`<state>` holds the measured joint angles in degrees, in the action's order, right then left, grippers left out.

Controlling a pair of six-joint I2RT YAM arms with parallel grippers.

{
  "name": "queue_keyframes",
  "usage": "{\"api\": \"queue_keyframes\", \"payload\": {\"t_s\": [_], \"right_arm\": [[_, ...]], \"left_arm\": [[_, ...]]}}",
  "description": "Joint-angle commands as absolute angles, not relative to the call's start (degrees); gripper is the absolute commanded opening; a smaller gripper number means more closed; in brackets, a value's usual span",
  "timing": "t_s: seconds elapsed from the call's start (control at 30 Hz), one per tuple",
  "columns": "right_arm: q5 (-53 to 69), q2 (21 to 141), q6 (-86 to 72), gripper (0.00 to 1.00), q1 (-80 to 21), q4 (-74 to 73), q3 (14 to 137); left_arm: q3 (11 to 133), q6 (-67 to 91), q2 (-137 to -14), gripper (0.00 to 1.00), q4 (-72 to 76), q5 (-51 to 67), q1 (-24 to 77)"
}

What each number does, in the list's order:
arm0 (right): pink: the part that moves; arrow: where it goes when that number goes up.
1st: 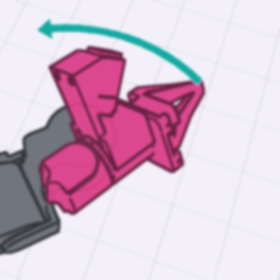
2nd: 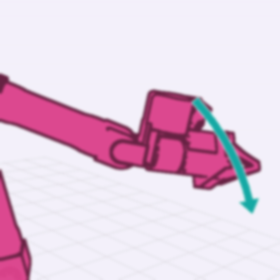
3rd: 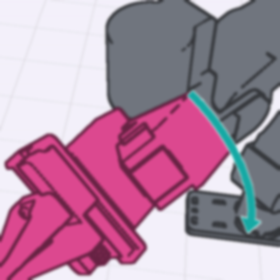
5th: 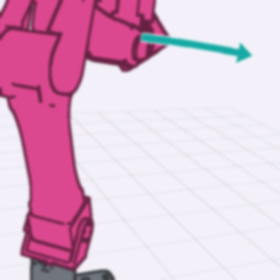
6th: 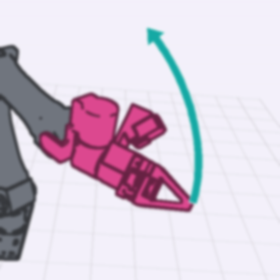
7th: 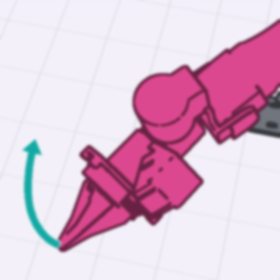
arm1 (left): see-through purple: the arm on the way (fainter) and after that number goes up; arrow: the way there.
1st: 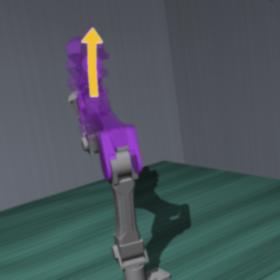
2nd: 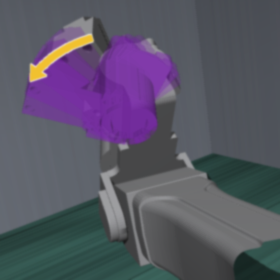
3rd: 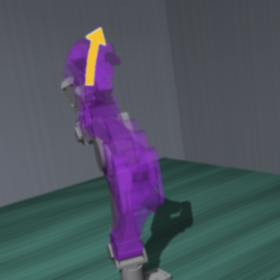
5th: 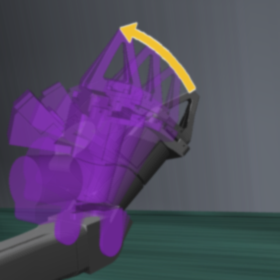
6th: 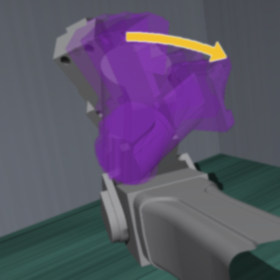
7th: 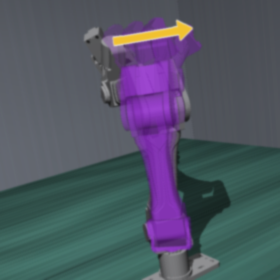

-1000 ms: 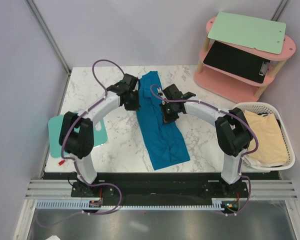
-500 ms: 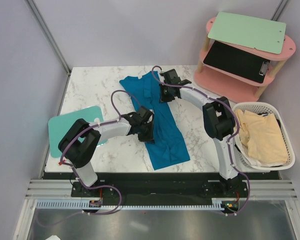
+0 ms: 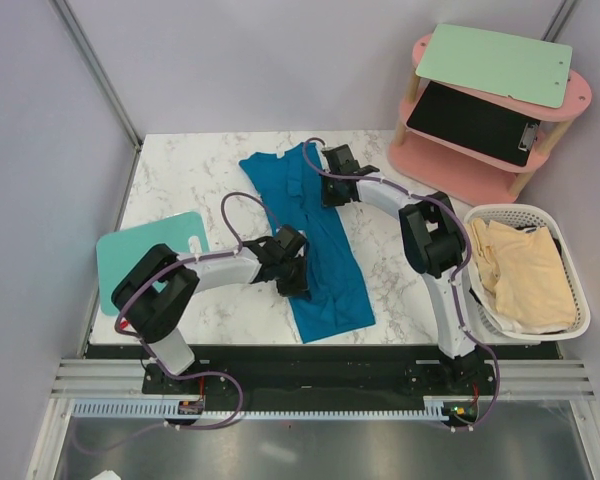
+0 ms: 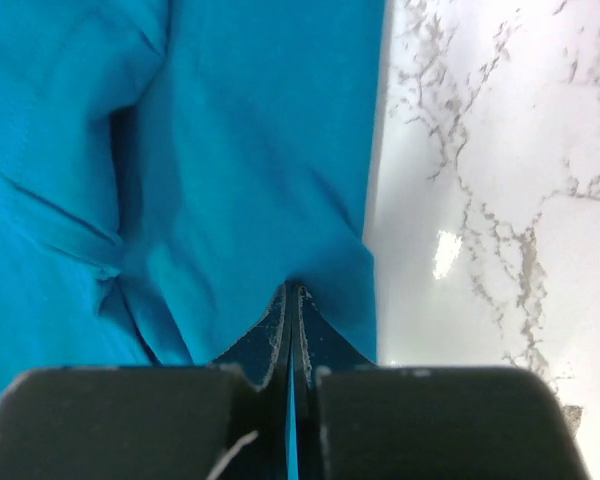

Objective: Fold and stack the t-shirts
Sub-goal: Rotate the tshirt 90 degrees

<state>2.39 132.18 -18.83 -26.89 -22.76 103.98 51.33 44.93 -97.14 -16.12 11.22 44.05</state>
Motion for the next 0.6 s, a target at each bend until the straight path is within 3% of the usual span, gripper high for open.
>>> {"api": "queue_keyframes", "payload": {"t_s": [0.0, 0.33, 0.57], "right_arm": [[-1.75, 129.56, -18.98, 0.00, -25.67, -22.67, 99.59], [-2.20, 126.83, -19.25, 0.00, -25.22, -23.38, 94.48], [2.37, 124.29, -19.77, 0.00, -25.22, -21.10, 95.01]], "left_arm": [[47.73, 45.79, -93.70, 0.02, -24.68, 5.80, 43.68], [47.10, 40.08, -87.46, 0.02, -29.88, 0.27, 41.13], [50.36, 37.79, -83.51, 0.02, -29.71, 2.99, 41.92]]}}
